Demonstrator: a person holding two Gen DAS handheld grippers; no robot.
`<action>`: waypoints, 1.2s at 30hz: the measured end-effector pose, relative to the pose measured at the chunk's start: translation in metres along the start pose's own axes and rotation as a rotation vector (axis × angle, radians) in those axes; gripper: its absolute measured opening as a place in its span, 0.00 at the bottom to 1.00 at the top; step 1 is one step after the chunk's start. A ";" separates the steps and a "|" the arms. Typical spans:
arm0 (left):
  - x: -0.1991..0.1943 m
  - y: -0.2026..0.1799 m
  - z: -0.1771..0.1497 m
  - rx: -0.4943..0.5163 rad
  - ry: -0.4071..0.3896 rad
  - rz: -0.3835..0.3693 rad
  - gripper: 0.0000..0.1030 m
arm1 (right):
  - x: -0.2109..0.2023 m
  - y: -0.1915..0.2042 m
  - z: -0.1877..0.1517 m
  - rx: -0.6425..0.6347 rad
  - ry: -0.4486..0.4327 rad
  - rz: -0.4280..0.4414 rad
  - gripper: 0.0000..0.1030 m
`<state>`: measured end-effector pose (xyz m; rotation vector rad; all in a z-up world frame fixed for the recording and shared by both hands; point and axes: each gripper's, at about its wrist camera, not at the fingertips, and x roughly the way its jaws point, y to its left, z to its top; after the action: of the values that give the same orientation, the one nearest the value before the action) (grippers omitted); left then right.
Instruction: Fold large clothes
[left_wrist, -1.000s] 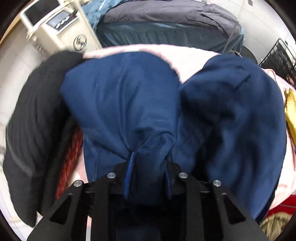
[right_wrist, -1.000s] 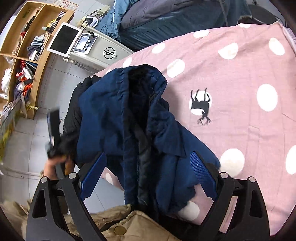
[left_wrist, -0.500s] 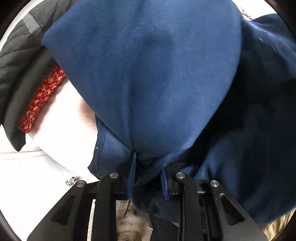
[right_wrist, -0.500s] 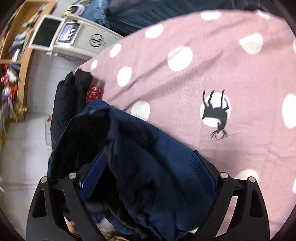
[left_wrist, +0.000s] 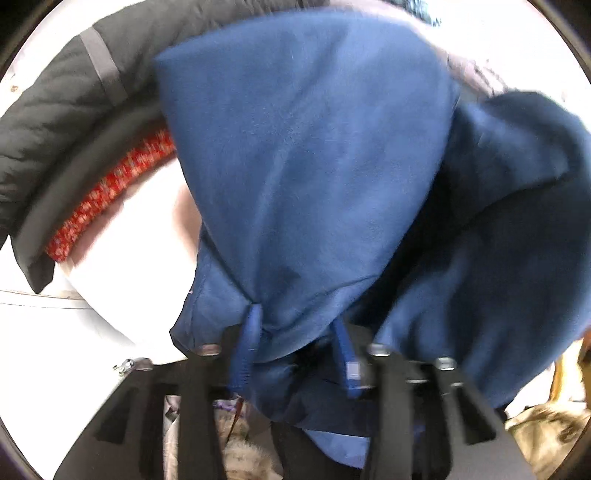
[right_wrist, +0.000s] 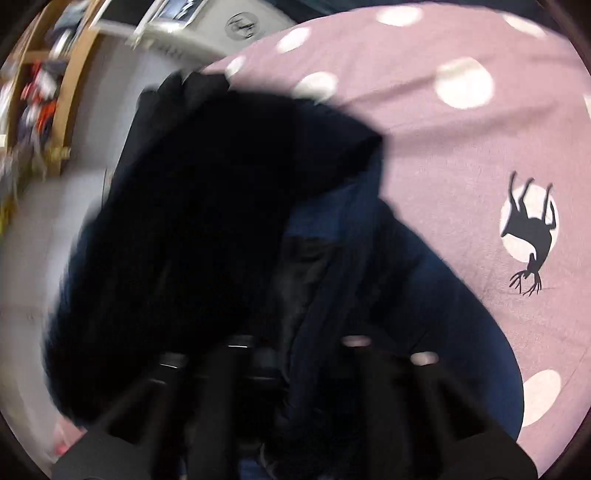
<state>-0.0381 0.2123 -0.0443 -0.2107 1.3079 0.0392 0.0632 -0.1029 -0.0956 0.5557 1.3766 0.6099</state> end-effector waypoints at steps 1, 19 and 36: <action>-0.010 0.002 0.003 -0.020 -0.031 -0.006 0.74 | -0.005 0.017 -0.014 -0.057 0.012 0.058 0.10; 0.001 0.030 0.154 -0.112 -0.062 0.074 0.94 | -0.045 0.131 -0.125 -0.553 0.181 0.083 0.95; 0.030 -0.013 0.099 -0.010 -0.011 -0.019 0.28 | -0.001 -0.044 -0.048 -0.056 0.000 -0.348 0.95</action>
<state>0.0660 0.2144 -0.0473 -0.2312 1.2949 0.0313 0.0184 -0.1356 -0.1304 0.2611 1.4107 0.3641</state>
